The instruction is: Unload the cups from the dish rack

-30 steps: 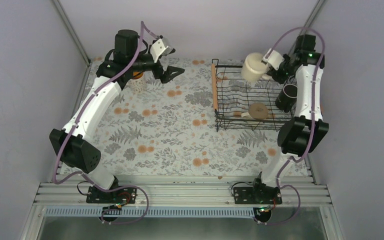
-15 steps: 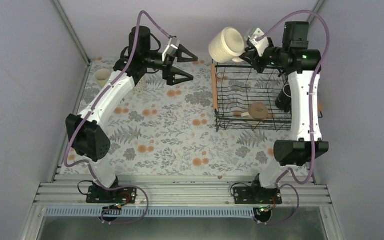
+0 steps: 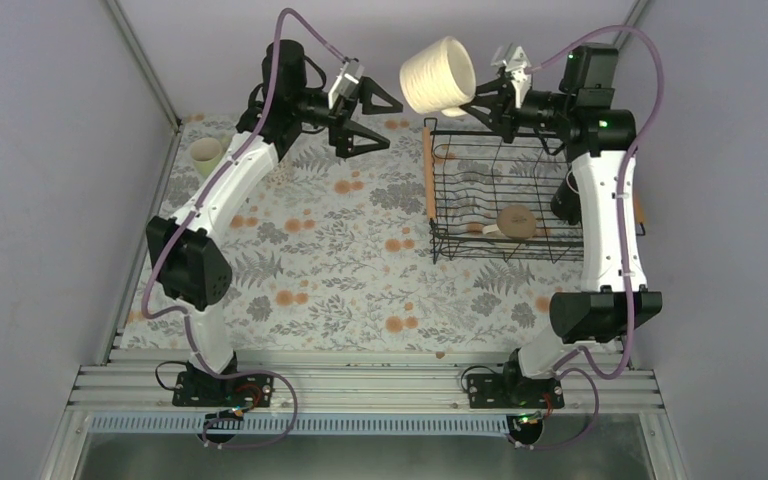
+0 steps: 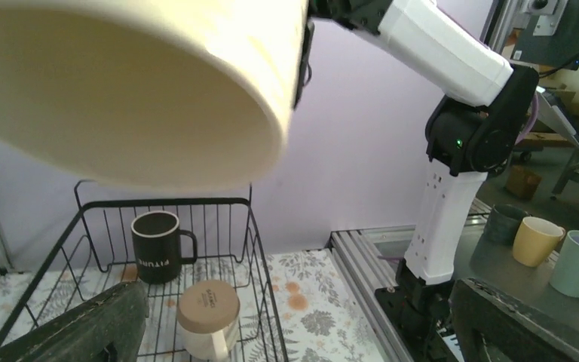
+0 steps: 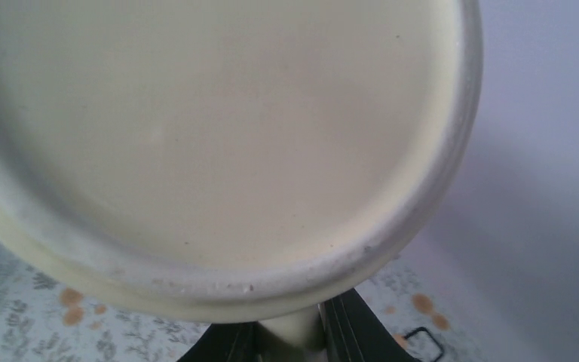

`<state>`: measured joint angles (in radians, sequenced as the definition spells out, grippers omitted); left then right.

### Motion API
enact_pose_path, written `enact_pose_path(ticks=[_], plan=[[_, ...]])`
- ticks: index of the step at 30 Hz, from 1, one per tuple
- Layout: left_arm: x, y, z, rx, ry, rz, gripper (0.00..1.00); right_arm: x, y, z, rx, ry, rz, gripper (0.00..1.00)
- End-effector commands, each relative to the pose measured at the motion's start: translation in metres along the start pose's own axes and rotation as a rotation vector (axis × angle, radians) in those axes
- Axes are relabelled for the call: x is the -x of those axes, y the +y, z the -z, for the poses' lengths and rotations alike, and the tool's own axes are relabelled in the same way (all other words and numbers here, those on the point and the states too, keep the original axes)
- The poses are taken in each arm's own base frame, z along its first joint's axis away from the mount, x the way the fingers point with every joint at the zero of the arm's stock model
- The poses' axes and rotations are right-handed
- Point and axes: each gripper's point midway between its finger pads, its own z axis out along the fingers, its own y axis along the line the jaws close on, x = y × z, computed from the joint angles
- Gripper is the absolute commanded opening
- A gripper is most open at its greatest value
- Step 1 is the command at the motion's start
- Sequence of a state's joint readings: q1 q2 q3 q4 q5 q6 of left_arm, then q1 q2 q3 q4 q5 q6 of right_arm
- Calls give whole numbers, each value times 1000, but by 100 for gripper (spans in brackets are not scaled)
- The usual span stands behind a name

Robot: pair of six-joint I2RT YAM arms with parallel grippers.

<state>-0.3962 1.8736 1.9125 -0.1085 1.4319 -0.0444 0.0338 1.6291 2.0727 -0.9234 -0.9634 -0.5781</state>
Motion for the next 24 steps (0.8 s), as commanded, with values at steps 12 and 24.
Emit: enact_pose_path(ticks=[12, 24], plan=[[26, -6, -15, -102, -32, -29, 98, 12, 27, -19, 109, -157, 10, 3], [39, -27, -14, -132, -76, -47, 55, 0, 28, -45, 167, -172, -27, 3]])
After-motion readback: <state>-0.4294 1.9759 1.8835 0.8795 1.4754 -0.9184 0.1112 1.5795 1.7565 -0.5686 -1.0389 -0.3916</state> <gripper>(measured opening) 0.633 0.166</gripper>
